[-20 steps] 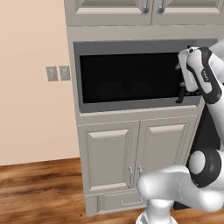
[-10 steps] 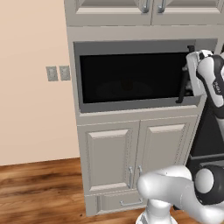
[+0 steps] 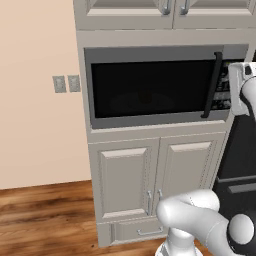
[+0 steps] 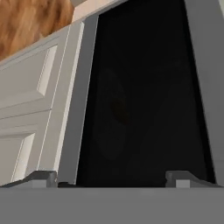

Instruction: Pick the hotdog bun from the counter and place it in the microwave. Then turn on the microwave.

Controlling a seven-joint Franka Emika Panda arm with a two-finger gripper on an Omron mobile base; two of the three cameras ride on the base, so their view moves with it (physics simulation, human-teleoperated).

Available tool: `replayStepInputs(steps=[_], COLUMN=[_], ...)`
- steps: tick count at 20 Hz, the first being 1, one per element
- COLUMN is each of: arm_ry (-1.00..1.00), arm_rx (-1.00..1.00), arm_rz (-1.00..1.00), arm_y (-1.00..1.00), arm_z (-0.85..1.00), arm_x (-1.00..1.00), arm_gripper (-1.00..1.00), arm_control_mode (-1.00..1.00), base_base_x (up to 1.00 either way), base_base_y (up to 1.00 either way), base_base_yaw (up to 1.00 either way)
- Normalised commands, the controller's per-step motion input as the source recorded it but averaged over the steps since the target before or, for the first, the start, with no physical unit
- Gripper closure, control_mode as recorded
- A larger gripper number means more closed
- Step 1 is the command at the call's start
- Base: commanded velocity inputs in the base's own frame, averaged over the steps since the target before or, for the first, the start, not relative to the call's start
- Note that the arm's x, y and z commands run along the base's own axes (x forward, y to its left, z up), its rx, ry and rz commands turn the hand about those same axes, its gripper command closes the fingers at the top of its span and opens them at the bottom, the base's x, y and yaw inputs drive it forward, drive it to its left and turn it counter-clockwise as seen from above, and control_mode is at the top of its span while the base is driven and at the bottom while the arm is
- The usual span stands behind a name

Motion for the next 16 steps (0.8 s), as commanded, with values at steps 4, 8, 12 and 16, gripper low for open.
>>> replayStepInputs(steps=[4,8,12,16], arm_ry=[-0.21,-0.10,0.00,0.14], arm_rx=[0.00,-0.01,-0.03,-0.10], arm_rz=[-0.06,0.00,0.00,0.00], arm_y=[-0.23,-0.26,-0.36,-0.26], arm_z=[0.02,0.00,0.00,0.00], arm_x=[-0.30,-0.28,-0.22,-0.03], arm_gripper=[-1.00,-1.00,-1.00,-1.00], arm_control_mode=[-1.00,-1.00,-1.00,-1.00], base_base_x=[0.00,0.00,0.00,0.00], base_base_y=[0.00,0.00,0.00,0.00], base_base_yaw=[0.00,0.00,0.00,0.00])
